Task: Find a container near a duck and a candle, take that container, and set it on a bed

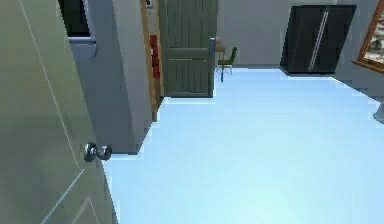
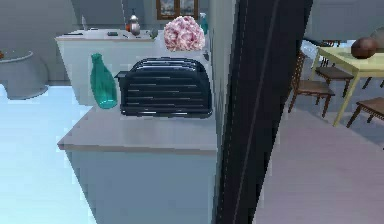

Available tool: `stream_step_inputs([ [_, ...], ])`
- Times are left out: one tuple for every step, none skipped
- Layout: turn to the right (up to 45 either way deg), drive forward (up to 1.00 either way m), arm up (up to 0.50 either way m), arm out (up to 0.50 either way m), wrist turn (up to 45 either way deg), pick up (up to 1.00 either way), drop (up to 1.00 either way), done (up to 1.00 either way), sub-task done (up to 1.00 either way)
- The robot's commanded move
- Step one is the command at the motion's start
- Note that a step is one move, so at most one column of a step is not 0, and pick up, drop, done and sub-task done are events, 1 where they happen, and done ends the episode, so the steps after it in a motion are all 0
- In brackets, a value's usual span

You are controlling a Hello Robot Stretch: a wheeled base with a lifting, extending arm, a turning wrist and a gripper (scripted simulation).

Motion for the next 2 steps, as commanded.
stream_step_inputs([
  [9.0,0.0,0.0,0.0,0.0,0.0,0.0,0.0,0.0],
  [0.0,0.8,0.0,0.0,0.0,0.0,0.0,0.0,0.0],
])
